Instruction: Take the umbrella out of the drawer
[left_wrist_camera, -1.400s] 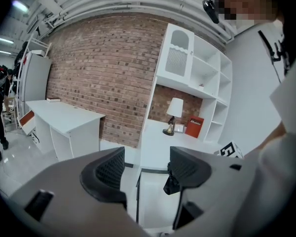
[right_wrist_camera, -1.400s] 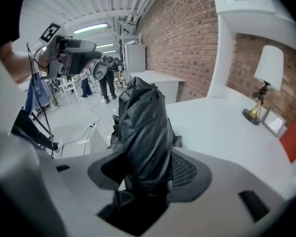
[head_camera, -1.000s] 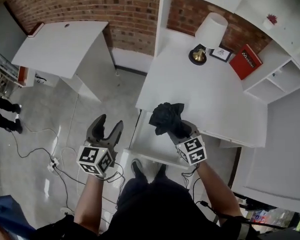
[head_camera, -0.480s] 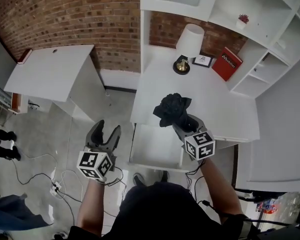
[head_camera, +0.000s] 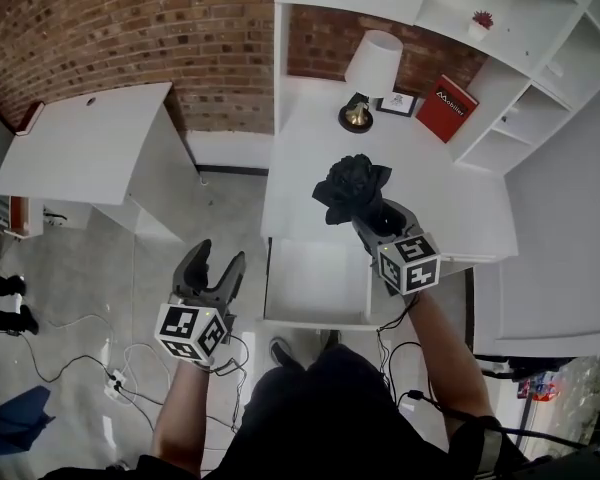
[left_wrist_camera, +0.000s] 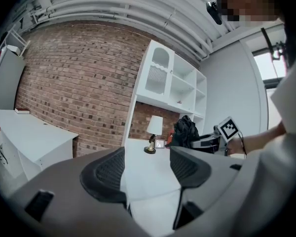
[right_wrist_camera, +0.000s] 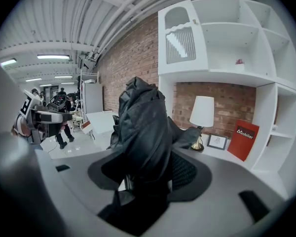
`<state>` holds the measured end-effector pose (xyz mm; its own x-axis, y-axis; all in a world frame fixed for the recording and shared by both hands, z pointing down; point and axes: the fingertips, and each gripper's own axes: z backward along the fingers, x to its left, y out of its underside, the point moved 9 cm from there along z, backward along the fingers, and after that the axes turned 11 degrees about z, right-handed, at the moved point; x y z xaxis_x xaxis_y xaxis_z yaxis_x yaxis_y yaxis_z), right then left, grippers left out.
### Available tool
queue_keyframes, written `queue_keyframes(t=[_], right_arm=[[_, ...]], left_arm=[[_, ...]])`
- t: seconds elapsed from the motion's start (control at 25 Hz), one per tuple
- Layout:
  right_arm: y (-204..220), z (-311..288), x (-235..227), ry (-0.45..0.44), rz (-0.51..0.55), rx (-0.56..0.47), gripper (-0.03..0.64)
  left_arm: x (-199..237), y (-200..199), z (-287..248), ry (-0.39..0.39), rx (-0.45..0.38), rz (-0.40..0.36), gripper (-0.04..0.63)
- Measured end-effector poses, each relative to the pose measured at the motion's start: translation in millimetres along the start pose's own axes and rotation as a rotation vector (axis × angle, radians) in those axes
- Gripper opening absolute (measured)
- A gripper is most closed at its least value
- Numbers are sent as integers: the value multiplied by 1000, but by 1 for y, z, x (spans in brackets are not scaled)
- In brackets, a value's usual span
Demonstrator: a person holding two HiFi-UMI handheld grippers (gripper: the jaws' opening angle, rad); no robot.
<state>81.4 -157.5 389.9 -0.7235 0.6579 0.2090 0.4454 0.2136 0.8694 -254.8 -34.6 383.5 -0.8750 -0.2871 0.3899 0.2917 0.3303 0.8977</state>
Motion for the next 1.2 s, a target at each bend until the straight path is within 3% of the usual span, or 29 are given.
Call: queue_keyframes(t=[0.44, 1.2], right_arm=[[3, -46, -44, -11, 10, 32, 236], [58, -192, -105, -173, 102, 201, 236]], left_arm=[[17, 2, -28, -50, 40, 12, 282], [27, 16, -91, -228, 109, 27, 282]])
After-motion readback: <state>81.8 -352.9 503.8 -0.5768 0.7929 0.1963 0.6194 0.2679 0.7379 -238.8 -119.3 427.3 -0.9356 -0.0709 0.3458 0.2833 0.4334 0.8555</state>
